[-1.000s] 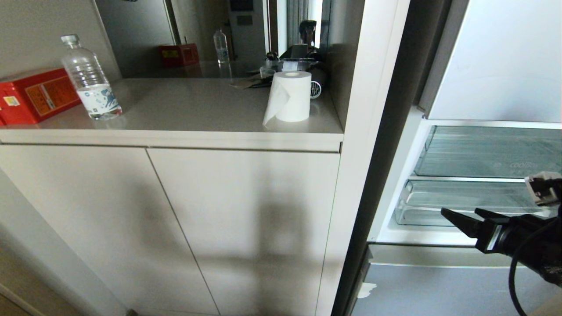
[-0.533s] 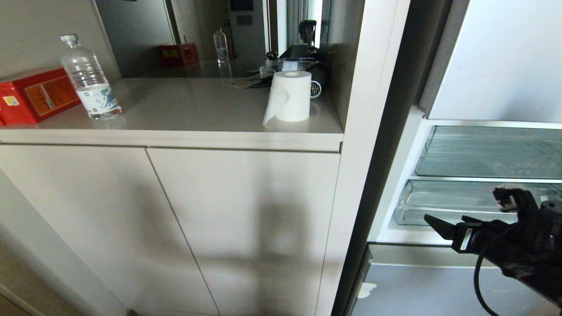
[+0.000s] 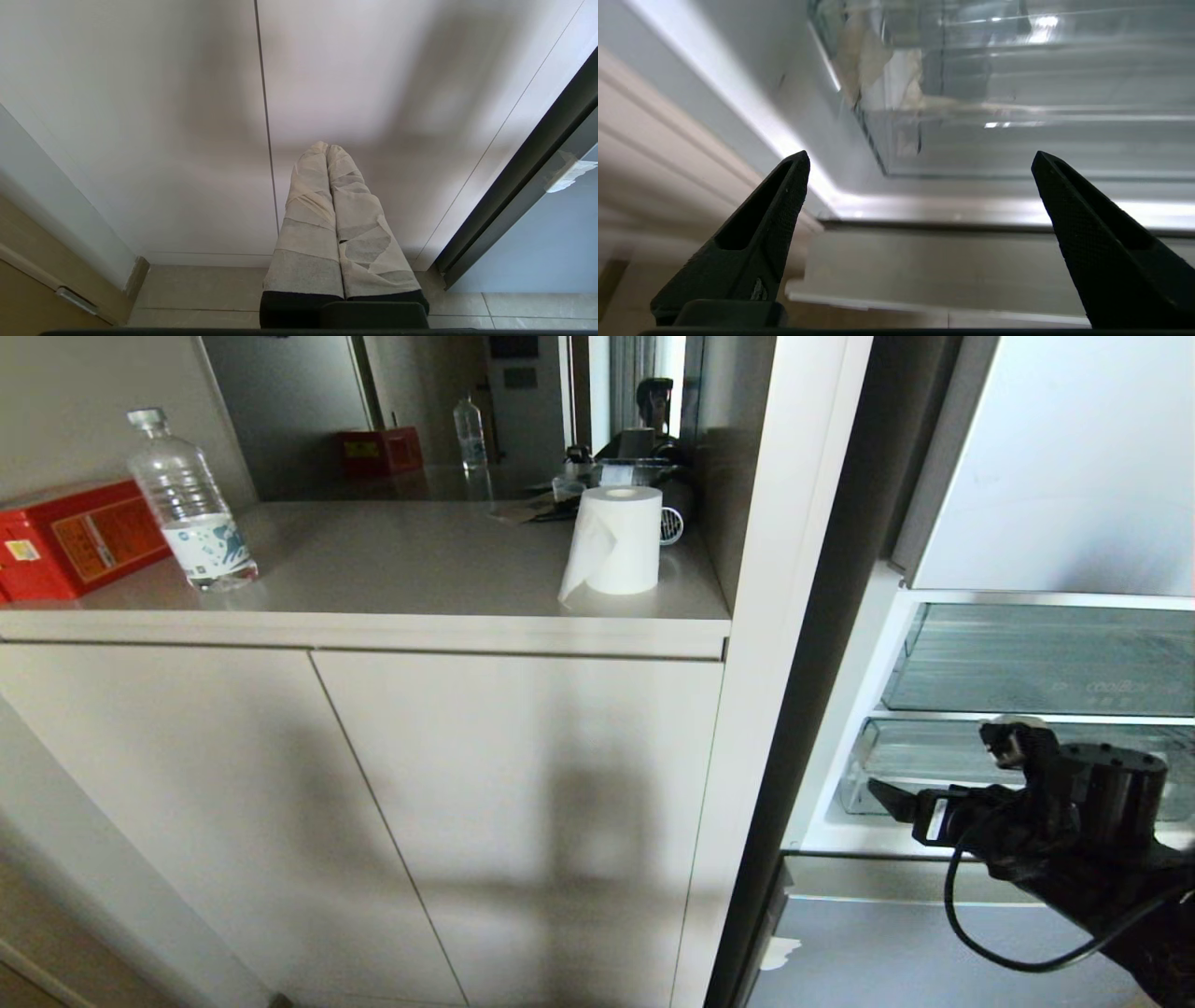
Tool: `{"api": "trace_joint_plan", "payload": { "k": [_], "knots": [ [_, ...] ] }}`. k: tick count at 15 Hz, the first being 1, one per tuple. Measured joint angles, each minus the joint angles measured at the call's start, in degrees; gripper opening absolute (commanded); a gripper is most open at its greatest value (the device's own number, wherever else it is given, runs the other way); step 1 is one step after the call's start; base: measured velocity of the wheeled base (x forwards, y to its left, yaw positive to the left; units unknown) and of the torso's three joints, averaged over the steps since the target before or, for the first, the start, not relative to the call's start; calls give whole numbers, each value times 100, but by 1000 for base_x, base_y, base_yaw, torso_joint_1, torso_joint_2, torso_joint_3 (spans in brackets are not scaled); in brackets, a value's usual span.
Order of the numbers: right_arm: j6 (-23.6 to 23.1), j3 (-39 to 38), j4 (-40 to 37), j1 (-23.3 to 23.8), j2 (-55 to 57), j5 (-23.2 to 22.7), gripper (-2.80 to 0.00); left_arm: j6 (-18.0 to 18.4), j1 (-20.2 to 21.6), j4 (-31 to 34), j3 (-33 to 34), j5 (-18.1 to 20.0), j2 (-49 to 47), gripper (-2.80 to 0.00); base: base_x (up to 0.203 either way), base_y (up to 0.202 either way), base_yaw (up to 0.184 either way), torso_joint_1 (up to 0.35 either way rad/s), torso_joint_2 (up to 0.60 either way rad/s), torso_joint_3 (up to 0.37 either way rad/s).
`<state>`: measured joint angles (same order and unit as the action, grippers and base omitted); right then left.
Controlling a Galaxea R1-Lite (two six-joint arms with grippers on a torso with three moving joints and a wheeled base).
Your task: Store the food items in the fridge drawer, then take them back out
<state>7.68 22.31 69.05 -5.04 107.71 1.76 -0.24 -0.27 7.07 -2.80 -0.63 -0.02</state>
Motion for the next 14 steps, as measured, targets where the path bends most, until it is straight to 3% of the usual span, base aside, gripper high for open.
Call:
{"api": "trace_joint_plan", "payload": {
  "k": [14],
  "knots": [
    [0,529,24,-254,184,445,0,0,0,0,0,1,0,-280,0,0,0,0,0,0]
  ]
}}
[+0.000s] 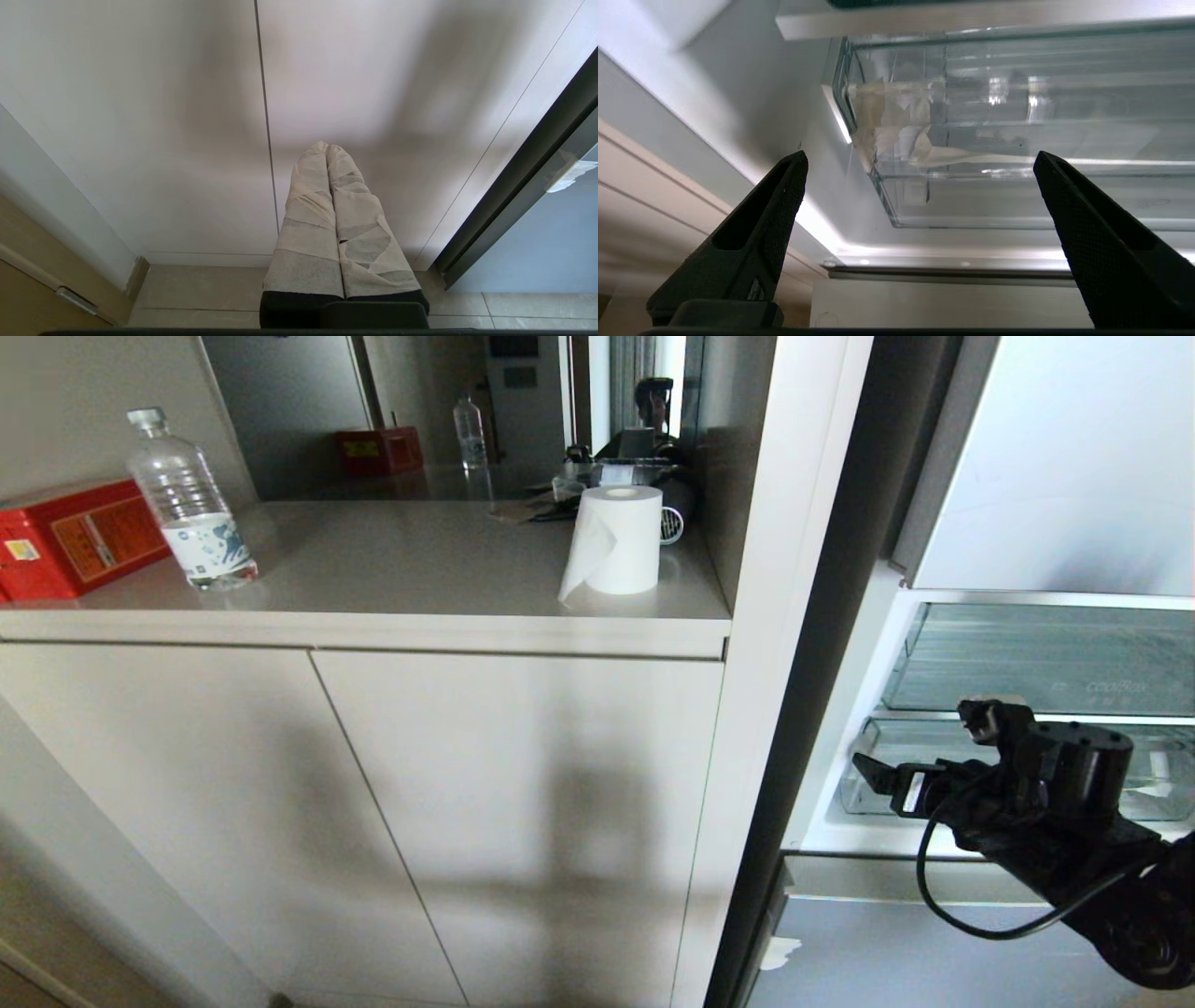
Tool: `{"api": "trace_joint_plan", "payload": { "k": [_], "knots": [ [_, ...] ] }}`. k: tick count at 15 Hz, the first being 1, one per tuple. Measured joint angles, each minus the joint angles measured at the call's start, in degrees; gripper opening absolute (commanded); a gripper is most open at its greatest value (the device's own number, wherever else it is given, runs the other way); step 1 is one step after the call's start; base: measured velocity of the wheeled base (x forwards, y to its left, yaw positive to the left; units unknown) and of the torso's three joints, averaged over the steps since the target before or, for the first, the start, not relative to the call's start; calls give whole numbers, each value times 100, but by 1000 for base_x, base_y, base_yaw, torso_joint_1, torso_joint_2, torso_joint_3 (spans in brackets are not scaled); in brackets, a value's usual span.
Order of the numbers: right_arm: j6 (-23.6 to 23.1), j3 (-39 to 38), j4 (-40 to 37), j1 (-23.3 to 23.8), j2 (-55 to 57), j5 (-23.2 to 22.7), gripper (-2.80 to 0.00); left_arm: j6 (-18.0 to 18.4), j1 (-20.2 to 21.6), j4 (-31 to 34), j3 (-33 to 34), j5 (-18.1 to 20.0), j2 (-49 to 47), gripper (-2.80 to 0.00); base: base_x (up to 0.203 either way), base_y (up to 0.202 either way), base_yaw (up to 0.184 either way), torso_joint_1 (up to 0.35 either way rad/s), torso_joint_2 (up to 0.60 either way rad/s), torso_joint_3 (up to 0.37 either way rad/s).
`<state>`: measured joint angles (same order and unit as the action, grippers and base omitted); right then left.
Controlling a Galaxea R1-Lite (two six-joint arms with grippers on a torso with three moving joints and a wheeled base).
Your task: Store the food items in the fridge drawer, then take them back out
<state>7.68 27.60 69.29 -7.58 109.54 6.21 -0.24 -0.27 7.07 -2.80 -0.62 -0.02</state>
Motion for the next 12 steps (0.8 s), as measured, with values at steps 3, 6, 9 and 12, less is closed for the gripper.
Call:
{"api": "trace_joint_plan", "payload": {
  "k": [3,6,9,12],
  "knots": [
    [-5,36,0,-44,27,68,-280,0,0,-2,0,-2,0,-280,0,0,0,0,0,0],
    [0,90,-2,-207,77,77,-280,0,2,-1,0,-1,0,-280,0,0,0,0,0,0],
    [12,242,-1,-470,230,353,-280,0,2,-2,0,-1,0,-280,0,0,0,0,0,0],
    [102,332,11,-591,350,434,-280,0,2,0,0,-1,0,-280,0,0,0,0,0,0]
  ]
}}
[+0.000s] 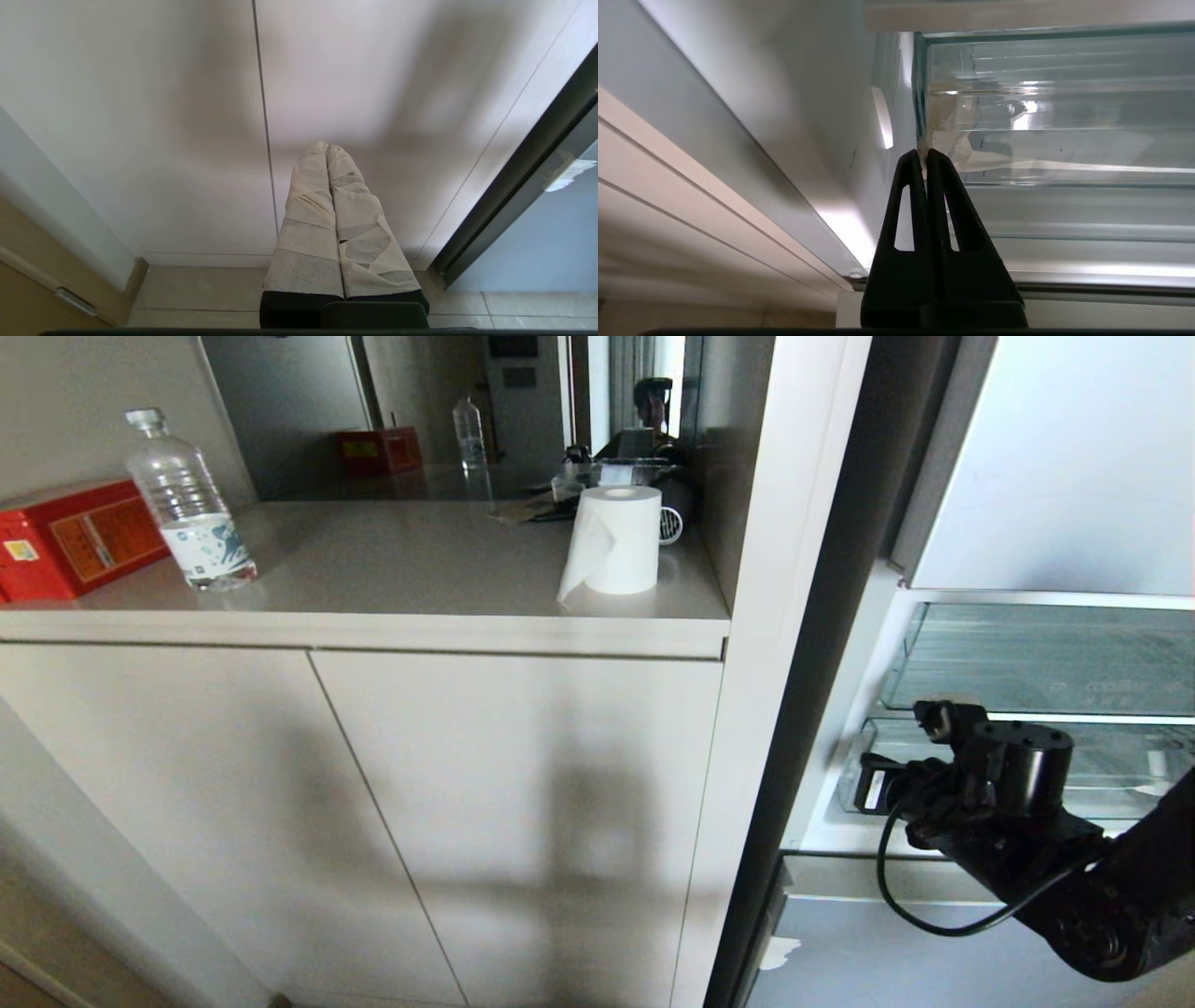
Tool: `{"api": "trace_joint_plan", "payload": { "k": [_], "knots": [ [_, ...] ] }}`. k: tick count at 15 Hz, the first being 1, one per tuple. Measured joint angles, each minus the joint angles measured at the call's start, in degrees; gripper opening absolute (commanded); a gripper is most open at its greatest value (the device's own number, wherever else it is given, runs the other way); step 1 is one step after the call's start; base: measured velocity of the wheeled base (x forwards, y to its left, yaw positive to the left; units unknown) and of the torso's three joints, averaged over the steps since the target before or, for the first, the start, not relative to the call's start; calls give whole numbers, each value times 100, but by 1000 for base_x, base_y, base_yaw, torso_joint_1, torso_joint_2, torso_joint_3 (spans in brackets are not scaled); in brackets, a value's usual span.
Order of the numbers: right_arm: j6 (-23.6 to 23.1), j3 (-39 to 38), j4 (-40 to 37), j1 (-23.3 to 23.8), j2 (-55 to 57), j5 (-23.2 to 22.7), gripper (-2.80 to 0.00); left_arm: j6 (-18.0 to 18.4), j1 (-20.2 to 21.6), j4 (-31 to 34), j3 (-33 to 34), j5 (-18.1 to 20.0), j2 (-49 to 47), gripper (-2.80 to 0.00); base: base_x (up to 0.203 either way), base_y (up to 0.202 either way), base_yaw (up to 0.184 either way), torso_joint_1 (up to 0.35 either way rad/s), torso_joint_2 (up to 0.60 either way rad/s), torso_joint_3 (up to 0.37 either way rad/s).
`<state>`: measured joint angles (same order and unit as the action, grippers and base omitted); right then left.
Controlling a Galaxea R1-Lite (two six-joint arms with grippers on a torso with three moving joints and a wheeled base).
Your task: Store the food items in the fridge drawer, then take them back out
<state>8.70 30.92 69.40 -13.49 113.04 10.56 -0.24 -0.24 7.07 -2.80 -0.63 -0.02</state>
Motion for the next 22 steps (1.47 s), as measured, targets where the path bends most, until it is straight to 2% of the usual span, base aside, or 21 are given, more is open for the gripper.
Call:
{"api": "trace_joint_plan", "payload": {
  "k": [6,14,15,22],
  "knots": [
    [223,-306,-5,-100,-206,-21,-280,2,-2,0,0,0,0,-280,0,0,0,0,0,0],
    [351,-1701,-48,-212,-1371,-74,-280,1,-2,-2,0,0,0,-280,0,0,0,0,0,0],
    [357,-1844,-50,-220,-1501,-72,0,0,-2,-2,0,0,0,-280,0,0,0,0,0,0],
    [322,-2828,-67,-348,-2749,-8,0,2,-2,-2,0,0,0,-280,0,0,0,0,0,0]
  ]
}}
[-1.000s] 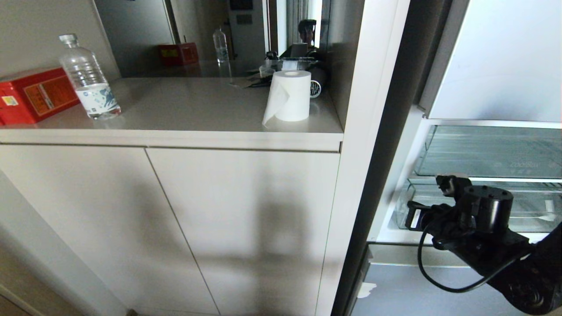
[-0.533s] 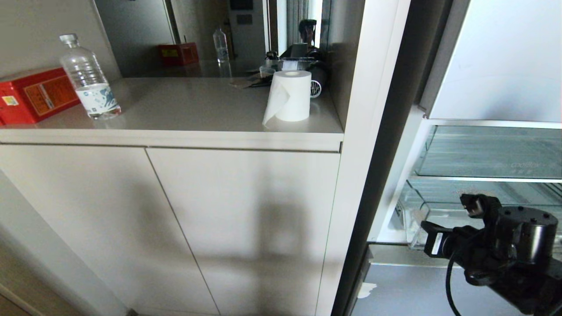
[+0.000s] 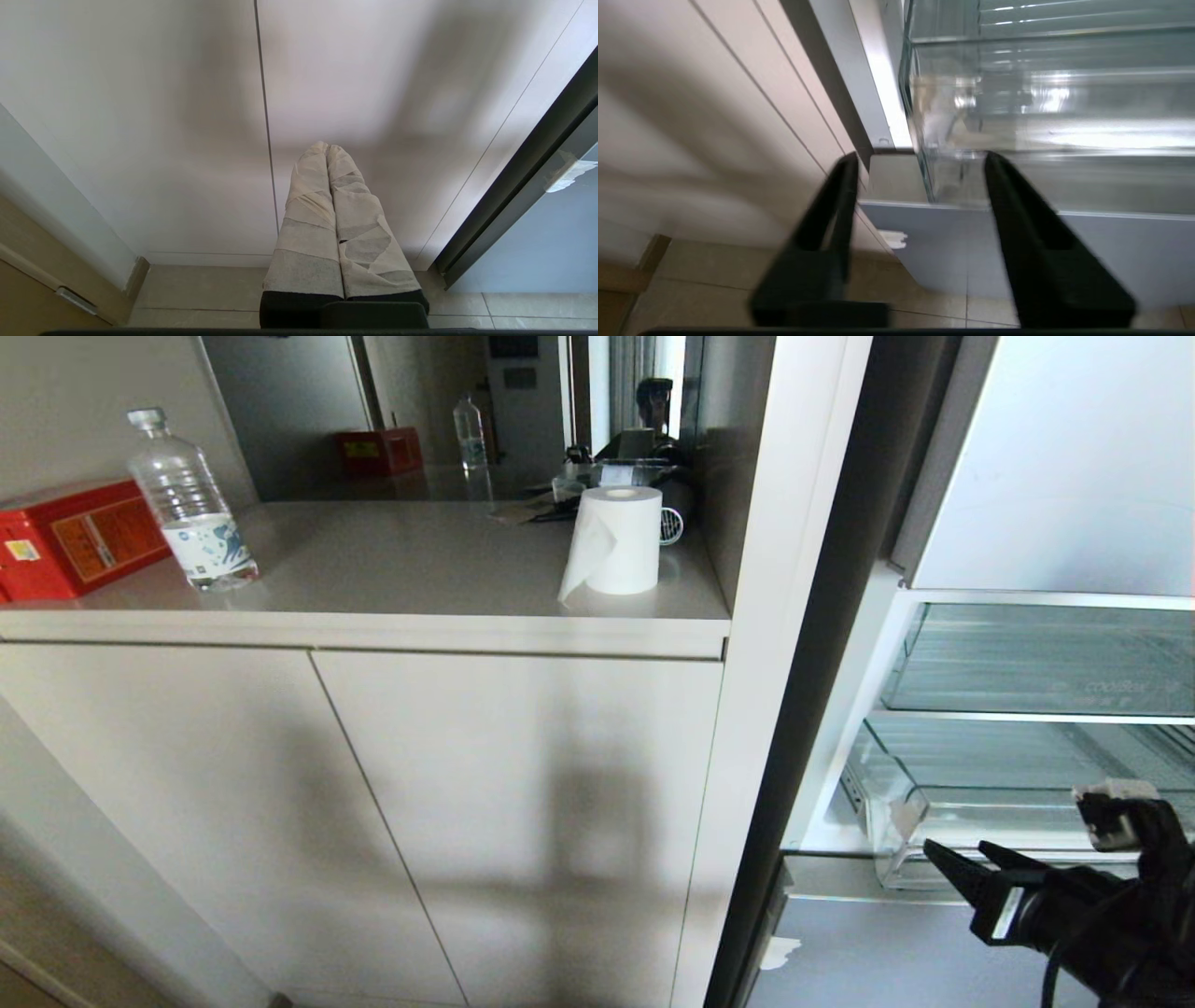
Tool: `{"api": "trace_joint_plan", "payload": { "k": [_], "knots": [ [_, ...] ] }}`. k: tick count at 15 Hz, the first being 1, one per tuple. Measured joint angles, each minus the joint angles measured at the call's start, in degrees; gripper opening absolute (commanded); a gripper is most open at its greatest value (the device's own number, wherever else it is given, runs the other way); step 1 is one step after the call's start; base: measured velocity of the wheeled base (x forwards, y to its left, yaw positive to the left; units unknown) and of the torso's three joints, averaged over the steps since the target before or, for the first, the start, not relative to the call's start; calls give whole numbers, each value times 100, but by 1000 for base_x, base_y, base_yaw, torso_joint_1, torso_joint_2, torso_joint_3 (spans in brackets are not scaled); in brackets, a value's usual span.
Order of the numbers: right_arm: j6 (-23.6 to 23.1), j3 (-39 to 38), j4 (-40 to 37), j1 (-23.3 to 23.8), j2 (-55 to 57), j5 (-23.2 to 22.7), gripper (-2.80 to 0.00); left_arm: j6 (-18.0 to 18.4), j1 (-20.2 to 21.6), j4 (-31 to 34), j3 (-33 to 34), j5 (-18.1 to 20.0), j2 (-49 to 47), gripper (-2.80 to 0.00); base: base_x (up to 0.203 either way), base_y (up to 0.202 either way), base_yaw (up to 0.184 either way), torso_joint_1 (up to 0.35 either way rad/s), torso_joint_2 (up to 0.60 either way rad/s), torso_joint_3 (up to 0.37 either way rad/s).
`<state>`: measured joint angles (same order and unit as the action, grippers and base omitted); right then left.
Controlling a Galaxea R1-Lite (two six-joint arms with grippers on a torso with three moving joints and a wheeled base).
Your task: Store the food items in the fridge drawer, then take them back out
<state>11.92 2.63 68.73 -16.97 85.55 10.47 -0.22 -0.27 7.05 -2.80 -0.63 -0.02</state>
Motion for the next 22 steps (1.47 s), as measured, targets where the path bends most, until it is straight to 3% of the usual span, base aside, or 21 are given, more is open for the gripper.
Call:
{"api": "trace_joint_plan", "payload": {
  "k": [4,8,11,12,16,22],
  "knots": [
    [-159,-31,-913,71,-1108,173,0,-2,0,1,0,0,0,-280,0,0,0,0,0,0],
    [-331,1723,-3593,450,-2061,251,0,-2,2,1,0,0,0,-280,0,0,0,0,0,0],
    [-410,2784,-5380,708,-1934,254,0,-2,2,0,0,0,0,-280,0,0,0,0,0,0],
    [-411,2929,-5506,788,-1736,257,0,-2,2,0,0,0,0,-280,0,0,0,0,0,0],
    [-414,3094,-4720,1228,-848,227,0,-2,0,2,0,0,0,-280,0,0,0,0,0,0],
    [-399,3174,-3662,1403,499,90,0,-2,0,1,0,0,0,-280,0,0,0,0,0,0]
  ]
}}
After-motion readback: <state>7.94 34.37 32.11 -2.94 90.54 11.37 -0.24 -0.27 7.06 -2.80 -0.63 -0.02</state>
